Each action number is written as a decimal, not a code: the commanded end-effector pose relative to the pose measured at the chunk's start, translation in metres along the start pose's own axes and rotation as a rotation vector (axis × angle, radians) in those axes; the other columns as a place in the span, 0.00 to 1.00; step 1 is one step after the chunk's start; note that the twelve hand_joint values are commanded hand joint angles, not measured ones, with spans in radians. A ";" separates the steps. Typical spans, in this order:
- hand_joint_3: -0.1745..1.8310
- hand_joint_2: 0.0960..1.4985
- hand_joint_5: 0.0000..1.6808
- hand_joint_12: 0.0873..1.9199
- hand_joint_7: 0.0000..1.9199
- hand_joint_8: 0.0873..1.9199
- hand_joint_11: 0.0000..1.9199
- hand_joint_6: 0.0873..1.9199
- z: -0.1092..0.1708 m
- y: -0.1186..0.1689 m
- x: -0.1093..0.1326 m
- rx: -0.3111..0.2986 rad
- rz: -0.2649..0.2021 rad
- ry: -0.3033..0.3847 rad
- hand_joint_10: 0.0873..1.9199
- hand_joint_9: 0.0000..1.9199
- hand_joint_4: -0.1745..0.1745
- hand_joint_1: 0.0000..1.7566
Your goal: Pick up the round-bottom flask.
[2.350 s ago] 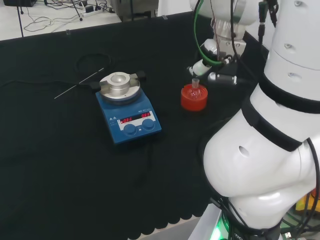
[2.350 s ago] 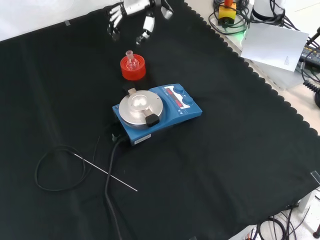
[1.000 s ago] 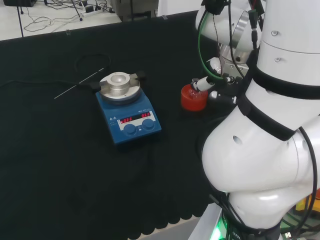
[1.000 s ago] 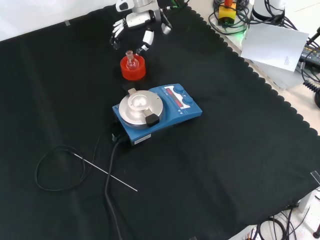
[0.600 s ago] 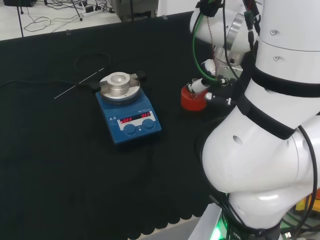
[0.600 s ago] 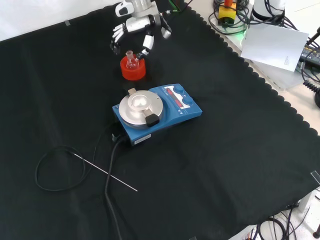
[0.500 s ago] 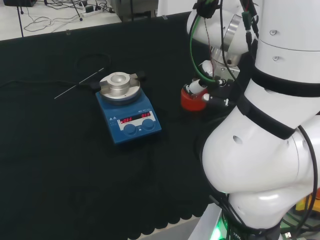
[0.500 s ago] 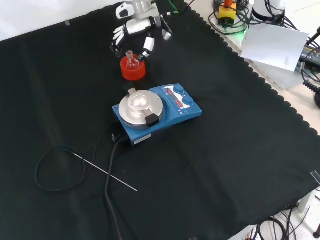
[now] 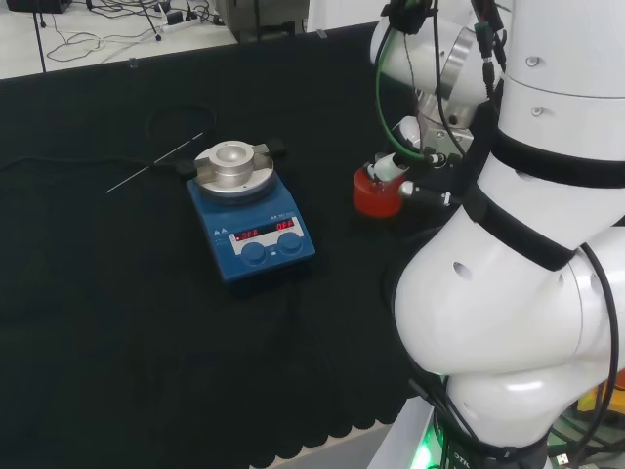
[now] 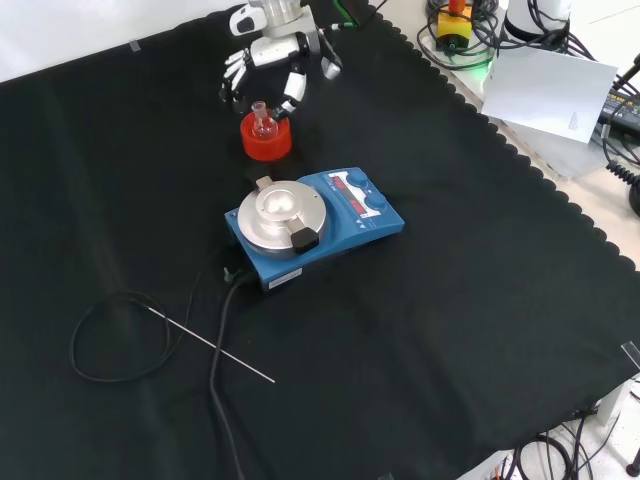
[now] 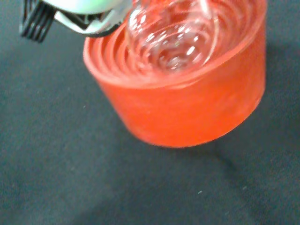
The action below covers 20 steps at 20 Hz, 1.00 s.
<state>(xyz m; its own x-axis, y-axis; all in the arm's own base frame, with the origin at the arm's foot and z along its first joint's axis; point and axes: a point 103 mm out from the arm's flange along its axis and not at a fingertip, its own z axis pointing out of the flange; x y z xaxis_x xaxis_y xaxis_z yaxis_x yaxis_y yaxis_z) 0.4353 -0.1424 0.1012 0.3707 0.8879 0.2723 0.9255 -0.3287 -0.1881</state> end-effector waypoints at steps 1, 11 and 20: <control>0.38 0.37 0.42 0.72 0.17 0.36 0.09 0.38 0.003 -0.001 0.009 -0.017 -0.008 -0.018 0.33 0.27 0.30 0.49; 0.38 0.37 0.43 0.72 0.18 0.36 0.09 0.39 -0.003 0.000 0.000 -0.021 0.006 -0.004 0.33 0.28 0.30 0.49; 0.38 0.37 0.44 0.71 0.18 0.36 0.10 0.40 -0.010 0.002 -0.016 -0.018 0.013 0.006 0.33 0.28 0.29 0.49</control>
<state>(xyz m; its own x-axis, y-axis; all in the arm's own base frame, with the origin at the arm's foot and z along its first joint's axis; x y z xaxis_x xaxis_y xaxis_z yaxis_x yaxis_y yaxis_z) 0.4340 -0.1580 0.1063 0.3848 0.8820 0.2722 0.9213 -0.3492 -0.1708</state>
